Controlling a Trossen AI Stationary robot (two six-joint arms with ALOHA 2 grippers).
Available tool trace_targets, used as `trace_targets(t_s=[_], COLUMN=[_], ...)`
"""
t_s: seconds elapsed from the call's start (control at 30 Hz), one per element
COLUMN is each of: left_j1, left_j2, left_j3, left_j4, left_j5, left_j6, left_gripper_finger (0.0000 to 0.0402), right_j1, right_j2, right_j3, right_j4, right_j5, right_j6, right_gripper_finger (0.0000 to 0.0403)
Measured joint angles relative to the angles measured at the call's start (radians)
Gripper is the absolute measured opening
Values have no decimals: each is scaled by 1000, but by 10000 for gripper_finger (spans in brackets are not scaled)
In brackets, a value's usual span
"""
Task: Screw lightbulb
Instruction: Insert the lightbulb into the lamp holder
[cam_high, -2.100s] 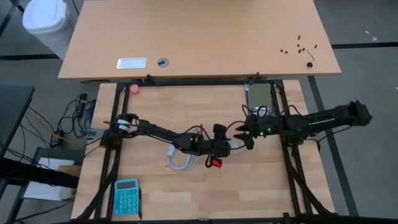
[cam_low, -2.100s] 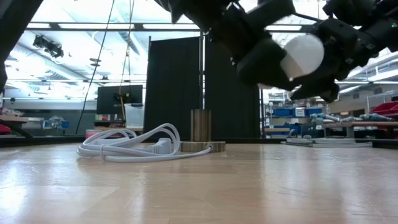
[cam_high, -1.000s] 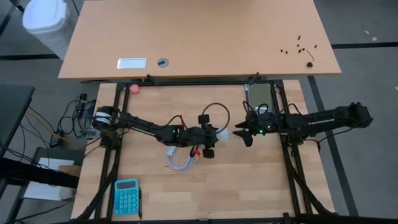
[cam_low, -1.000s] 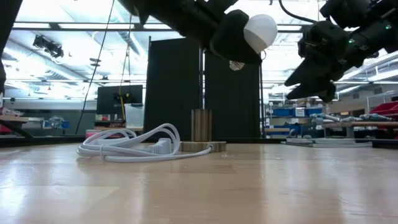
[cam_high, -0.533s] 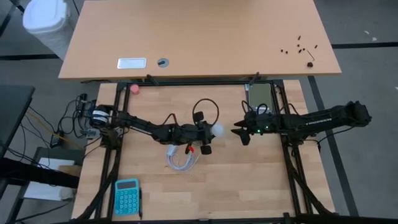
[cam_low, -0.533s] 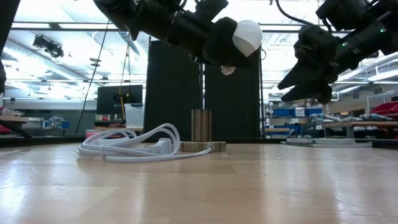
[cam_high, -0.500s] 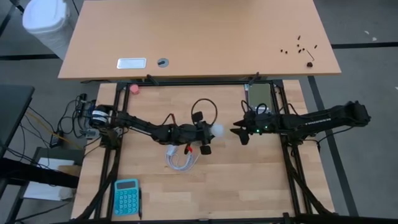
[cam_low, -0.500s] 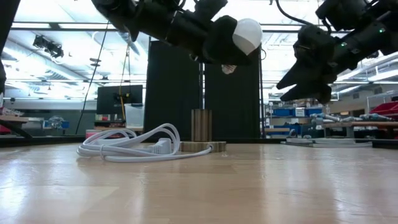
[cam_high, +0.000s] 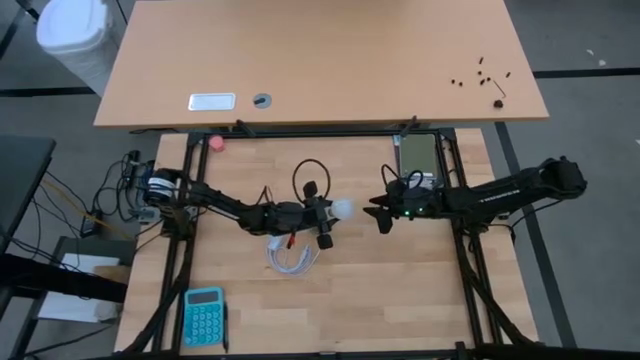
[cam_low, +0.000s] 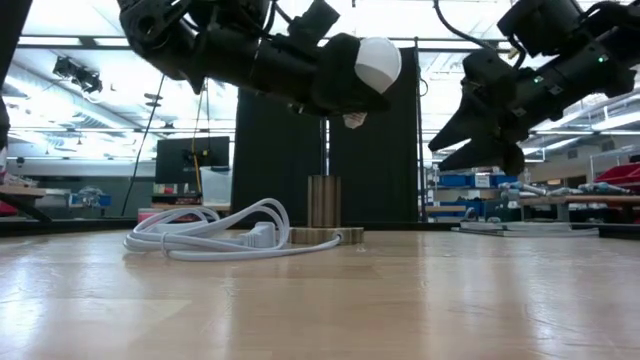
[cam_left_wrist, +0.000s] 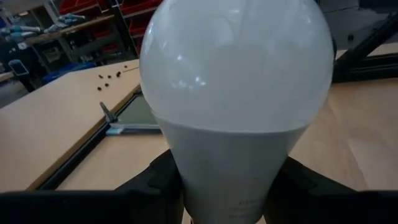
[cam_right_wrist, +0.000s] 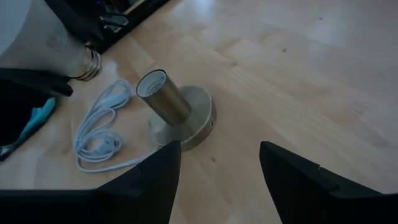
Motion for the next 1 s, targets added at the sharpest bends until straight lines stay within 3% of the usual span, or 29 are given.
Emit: trace_targets(t_s=[0.33,1.0], left_j1=[0,0], left_j2=[0,1], left_j3=[-28,-27], left_j4=[88,91], left_j5=[0,0], left_j6=[-22,-34], left_gripper_finger=[163,163], right_j1=[0,0], right_j2=[83,92], right_j3=[0,0], right_j4=[102,112], right_j5=[3,-7], right_j6=[3,24], right_gripper_finger=[231,230])
